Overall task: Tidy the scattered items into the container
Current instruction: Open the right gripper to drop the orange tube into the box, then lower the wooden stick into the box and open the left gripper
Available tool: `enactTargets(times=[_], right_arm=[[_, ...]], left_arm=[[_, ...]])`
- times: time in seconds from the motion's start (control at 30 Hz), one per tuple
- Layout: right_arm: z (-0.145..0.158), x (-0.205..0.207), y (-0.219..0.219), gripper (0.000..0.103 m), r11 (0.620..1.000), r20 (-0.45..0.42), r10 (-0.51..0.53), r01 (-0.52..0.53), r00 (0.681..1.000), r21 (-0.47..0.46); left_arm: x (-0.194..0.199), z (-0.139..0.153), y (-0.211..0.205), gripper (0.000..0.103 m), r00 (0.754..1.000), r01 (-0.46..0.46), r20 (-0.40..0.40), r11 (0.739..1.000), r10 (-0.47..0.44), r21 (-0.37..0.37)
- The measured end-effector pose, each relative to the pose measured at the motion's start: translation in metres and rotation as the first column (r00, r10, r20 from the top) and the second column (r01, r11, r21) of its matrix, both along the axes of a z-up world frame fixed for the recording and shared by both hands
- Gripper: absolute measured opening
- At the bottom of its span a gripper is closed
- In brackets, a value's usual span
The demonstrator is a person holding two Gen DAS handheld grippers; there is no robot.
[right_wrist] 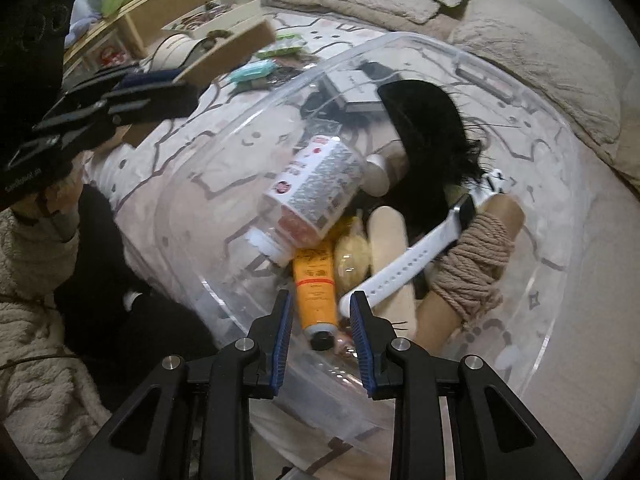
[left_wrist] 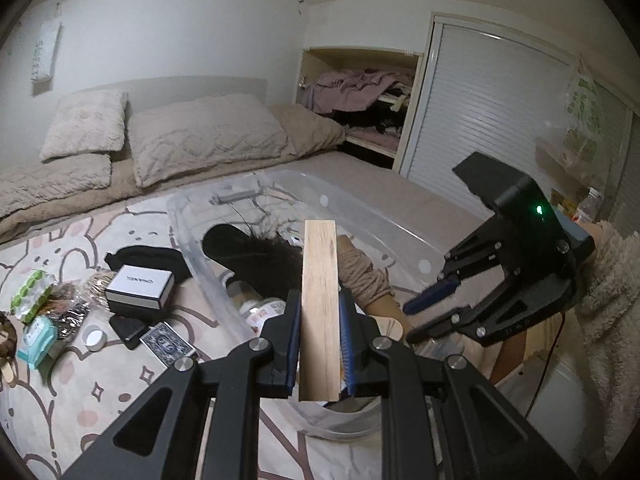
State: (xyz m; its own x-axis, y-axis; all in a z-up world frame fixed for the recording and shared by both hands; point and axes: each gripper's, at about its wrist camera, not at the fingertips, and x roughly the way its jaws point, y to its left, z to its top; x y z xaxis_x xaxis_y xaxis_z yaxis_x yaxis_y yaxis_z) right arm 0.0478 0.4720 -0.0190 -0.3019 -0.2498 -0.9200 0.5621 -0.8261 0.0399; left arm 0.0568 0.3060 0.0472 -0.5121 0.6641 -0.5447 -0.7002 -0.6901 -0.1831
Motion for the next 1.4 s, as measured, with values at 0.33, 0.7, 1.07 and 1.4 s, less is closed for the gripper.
enactTargets(times=[0.33, 0.7, 1.07, 1.4], right_arm=[[0.017, -0.002, 0.034, 0.030, 0.985, -0.184, -0.170, 0.159, 0.968, -0.073], [0.040, 0.009, 0.058, 0.091, 0.951, -0.340, -0.284, 0.220, 0.896, -0.217], [0.034, 0.015, 0.094, 0.091, 0.865, -0.390, -0.451, 0.287, 0.802, -0.411], [0.028, 0.015, 0.142, 0.091, 0.736, -0.332, -0.608, 0.355, 0.721, -0.577]], left_arm=[[-0.006, -0.021, 0.029, 0.018, 0.990, 0.087, 0.111, 0.995, -0.082, -0.044], [-0.013, -0.034, 0.061, 0.018, 0.973, 0.206, 0.145, 0.961, -0.181, -0.182], [-0.023, -0.041, 0.097, 0.018, 0.949, 0.305, 0.156, 0.920, -0.274, -0.244], [-0.031, -0.039, 0.138, 0.018, 0.906, 0.409, 0.227, 0.878, -0.358, -0.247]])
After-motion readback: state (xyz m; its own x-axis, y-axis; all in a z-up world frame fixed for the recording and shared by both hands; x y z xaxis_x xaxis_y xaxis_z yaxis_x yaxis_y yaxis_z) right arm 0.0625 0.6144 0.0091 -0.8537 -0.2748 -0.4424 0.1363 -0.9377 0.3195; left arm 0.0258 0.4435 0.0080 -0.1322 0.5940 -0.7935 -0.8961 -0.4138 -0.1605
